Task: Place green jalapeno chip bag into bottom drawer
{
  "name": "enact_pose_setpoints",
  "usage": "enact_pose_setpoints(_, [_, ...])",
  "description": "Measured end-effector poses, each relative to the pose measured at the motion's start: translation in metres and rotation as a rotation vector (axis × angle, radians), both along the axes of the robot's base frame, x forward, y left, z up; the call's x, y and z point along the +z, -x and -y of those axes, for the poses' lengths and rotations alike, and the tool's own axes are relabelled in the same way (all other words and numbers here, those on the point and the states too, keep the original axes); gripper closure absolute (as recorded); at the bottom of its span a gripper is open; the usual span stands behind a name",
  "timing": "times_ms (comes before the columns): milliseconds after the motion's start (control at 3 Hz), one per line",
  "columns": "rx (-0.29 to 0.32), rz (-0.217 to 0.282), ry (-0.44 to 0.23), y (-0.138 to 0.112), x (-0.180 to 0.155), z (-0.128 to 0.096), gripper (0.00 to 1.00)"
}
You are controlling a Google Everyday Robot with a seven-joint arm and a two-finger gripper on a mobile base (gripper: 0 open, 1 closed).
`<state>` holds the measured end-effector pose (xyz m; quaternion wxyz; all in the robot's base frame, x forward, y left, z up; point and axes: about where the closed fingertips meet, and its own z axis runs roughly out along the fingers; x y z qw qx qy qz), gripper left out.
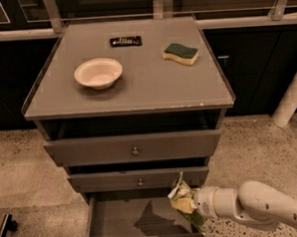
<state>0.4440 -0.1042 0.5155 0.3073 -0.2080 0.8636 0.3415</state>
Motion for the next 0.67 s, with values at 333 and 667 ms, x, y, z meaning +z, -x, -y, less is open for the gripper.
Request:
enact_pose_setpoints(333, [-0.025, -0.029, -0.03, -0.014, -0.033, 0.009, 1.0])
enact_pose_setpoints(667, [-0.053, -0.125, -0.094, -0.032, -0.105, 0.014, 1.0])
